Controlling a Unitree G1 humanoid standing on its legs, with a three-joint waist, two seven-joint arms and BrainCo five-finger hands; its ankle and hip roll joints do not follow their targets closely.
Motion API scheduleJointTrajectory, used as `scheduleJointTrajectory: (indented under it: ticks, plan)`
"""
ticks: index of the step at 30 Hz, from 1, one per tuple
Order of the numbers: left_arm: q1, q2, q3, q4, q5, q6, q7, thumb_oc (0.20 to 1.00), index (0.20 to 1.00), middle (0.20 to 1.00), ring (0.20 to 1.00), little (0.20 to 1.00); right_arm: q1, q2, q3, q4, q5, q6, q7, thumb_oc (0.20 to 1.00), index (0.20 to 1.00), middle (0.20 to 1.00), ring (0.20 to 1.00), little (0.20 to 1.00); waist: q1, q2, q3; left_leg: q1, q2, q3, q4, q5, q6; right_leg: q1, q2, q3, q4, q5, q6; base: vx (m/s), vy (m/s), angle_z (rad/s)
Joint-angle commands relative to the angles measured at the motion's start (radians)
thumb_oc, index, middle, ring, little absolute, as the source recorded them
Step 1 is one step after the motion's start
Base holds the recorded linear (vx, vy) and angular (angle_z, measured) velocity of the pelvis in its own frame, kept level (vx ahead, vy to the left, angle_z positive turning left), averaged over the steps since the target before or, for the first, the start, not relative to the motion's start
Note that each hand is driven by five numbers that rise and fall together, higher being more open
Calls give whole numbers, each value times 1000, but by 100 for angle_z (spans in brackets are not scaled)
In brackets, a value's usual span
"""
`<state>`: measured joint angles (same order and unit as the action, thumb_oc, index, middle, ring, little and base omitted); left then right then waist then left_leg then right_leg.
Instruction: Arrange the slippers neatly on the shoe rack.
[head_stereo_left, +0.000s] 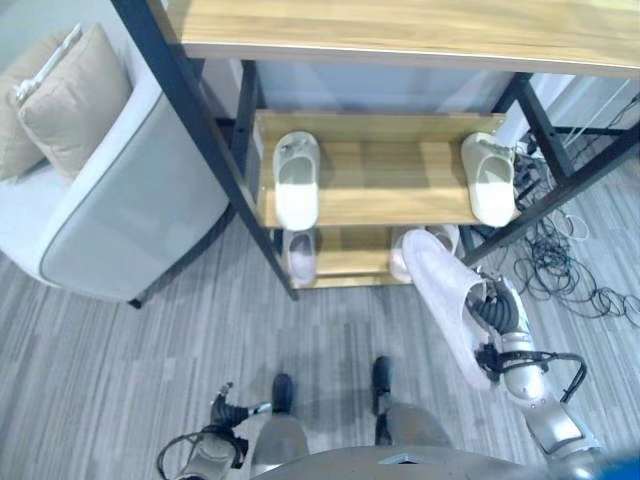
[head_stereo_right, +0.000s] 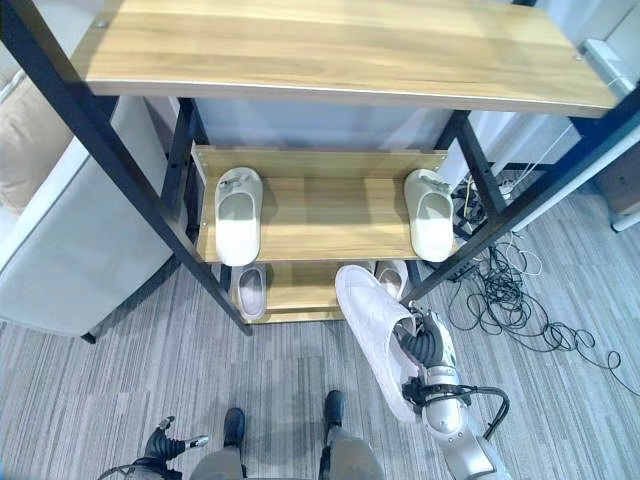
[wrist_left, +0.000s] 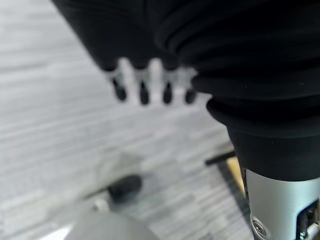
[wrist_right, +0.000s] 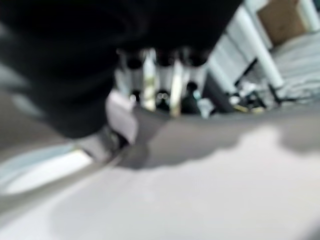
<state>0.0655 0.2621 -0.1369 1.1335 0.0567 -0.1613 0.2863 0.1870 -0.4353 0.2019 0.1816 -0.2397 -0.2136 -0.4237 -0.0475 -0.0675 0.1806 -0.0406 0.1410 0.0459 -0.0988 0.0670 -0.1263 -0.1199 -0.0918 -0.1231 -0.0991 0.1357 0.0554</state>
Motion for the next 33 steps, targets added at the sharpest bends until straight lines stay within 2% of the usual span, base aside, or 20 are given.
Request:
scheduleJointTrajectory:
  ticks: [1, 5, 6, 7, 10, 13, 15, 16, 17, 20, 22, 23, 25, 26, 27, 28, 29, 30, 32, 33]
  plan:
    - [-59, 23, -8, 73, 18, -10, 21, 1000, 1000, 1000, 1000, 1000, -67, -47, -82, -36, 4, -52, 2, 200, 200, 200, 200, 200, -1, 36, 51, -20, 2, 3, 82, -94, 37, -8, -81, 38, 182, -168, 112, -60, 13, -9]
    - [-106, 51, -26, 82, 53, -5, 48, 1000, 1000, 1000, 1000, 1000, -103, -41, -85, 15, 56, -62, -10, 200, 200, 200, 200, 200, -14, 34, 106, -83, 4, -4, 201, -125, 39, -79, -86, 63, 319, -206, 107, -170, 24, -3]
    - [-160, 83, -32, 83, 55, -4, 73, 1000, 1000, 1000, 1000, 1000, -140, -51, -80, 20, 79, -73, -22, 200, 200, 200, 200, 200, -21, 27, 159, -160, 3, -17, 310, -150, 34, -145, -96, 81, 419, -229, 101, -185, -1, -9]
    - [-162, 83, -31, 84, 55, -5, 73, 1000, 1000, 1000, 1000, 1000, -142, -51, -80, 21, 79, -73, -22, 200, 200, 200, 200, 200, -22, 27, 157, -169, 3, -18, 319, -154, 34, -153, -97, 82, 426, -232, 101, -253, -11, -10]
    - [-255, 136, -6, 41, -55, -22, 106, 1000, 1000, 1000, 1000, 1000, -248, -88, -49, 79, 151, -73, -30, 200, 200, 200, 200, 200, -32, 21, 180, -354, 2, -57, 551, -232, 47, -299, -113, 95, 639, -318, 77, -126, -42, -6]
    - [-301, 161, 3, 29, -131, -33, 117, 1000, 1000, 1000, 1000, 1000, -318, -111, -27, 113, 196, -69, -41, 200, 200, 200, 200, 200, -32, 19, 192, -447, 1, -75, 666, -275, 58, -392, -116, 110, 750, -361, 62, -43, -40, -12]
    - [-363, 178, 0, 23, -216, -44, 127, 1000, 1000, 1000, 1000, 1000, -426, -138, 7, 166, 244, -69, -62, 200, 200, 200, 200, 200, -30, 16, 213, -557, 5, -97, 824, -351, 69, -501, -109, 131, 889, -439, 48, -53, -49, -1]
    - [-404, 182, 10, 6, -295, -51, 140, 1000, 1000, 1000, 1000, 1000, -495, -155, 31, 182, 278, -67, -74, 200, 200, 200, 200, 200, -22, 19, 218, -673, -2, -114, 944, -386, 85, -618, -99, 144, 1002, -477, 30, -111, -39, -4]
    - [-406, 182, 11, 7, -296, -51, 140, 1000, 1000, 1000, 1000, 1000, -499, -155, 32, 184, 279, -68, -74, 200, 200, 200, 200, 200, -23, 19, 214, -684, -2, -115, 952, -389, 85, -628, -99, 144, 1008, -480, 31, -113, -23, -5]
    - [-473, 192, 11, -21, -432, -78, 163, 1000, 1000, 1000, 1000, 1000, -680, -199, 83, 231, 330, -69, -104, 200, 200, 200, 200, 200, -6, 28, 212, -929, -12, -144, 1189, -470, 100, -865, -88, 189, 1231, -563, -11, -98, -33, 1]
    - [-475, 189, 20, -33, -446, -76, 159, 1000, 1000, 1000, 1000, 1000, -708, -210, 96, 229, 336, -71, -105, 200, 200, 200, 200, 200, -4, 29, 200, -981, -10, -150, 1243, -488, 106, -919, -84, 201, 1281, -579, -17, 0, 0, 0]
    - [-512, 205, 13, -38, -507, -90, 174, 1000, 1000, 1000, 1000, 1000, -831, -242, 146, 286, 359, -58, -107, 200, 200, 200, 200, 200, 14, 31, 203, -1104, -17, -178, 1392, -545, 119, -1039, -80, 220, 1431, -631, -33, 0, 0, 0]
    - [-510, 198, 19, -56, -527, -87, 175, 1000, 1000, 1000, 1000, 1000, -865, -252, 167, 286, 378, -59, -109, 200, 200, 200, 200, 200, 17, 33, 200, -1151, -16, -180, 1450, -556, 127, -1084, -77, 231, 1482, -641, -41, 22, -2, 2]
    - [-519, 204, 17, -66, -589, -96, 183, 1000, 1000, 1000, 1000, 1000, -971, -280, 205, 331, 418, -49, -109, 200, 200, 200, 200, 200, 35, 38, 213, -1245, -22, -205, 1595, -610, 142, -1178, -68, 249, 1625, -685, -55, 43, -2, 3]
    - [-520, 204, 18, -66, -590, -96, 183, 1000, 1000, 1000, 1000, 1000, -974, -280, 207, 333, 419, -50, -109, 200, 200, 200, 200, 200, 34, 38, 211, -1251, -23, -206, 1599, -610, 142, -1184, -68, 250, 1628, -685, -55, 90, -3, 8]
    - [-530, 203, 15, -77, -647, -101, 185, 1000, 1000, 1000, 1000, 1000, -1092, -308, 260, 386, 468, -46, -104, 200, 200, 200, 200, 200, 51, 43, 226, -1342, -37, -221, 1744, -653, 153, -1272, -58, 263, 1767, -723, -70, 60, 2, 7]
    - [-530, 203, 16, -77, -647, -101, 185, 1000, 1000, 1000, 1000, 1000, -1095, -308, 262, 387, 469, -47, -104, 200, 200, 200, 200, 200, 50, 44, 223, -1348, -38, -222, 1748, -654, 153, -1278, -58, 264, 1771, -723, -70, 112, 16, 17]
    - [-535, 211, 10, -77, -691, -111, 185, 1000, 1000, 1000, 1000, 1000, -1207, -332, 315, 429, 508, -39, -95, 200, 200, 200, 200, 200, 64, 46, 240, -1428, -49, -234, 1872, -692, 155, -1354, -51, 283, 1894, -750, -76, 108, 29, 12]
    - [-534, 221, -1, -93, -734, -121, 184, 1000, 1000, 1000, 1000, 1000, -1323, -359, 372, 498, 549, -31, -83, 200, 200, 200, 200, 200, 77, 49, 258, -1512, -76, -263, 2002, -721, 152, -1431, -51, 320, 2028, -780, -86, 118, 26, 6]
    - [-534, 221, 0, -93, -734, -121, 184, 1000, 1000, 1000, 1000, 1000, -1325, -359, 374, 500, 550, -31, -83, 200, 200, 200, 200, 200, 76, 50, 257, -1517, -77, -263, 2005, -721, 151, -1435, -51, 320, 2031, -780, -86, 99, 38, 1]
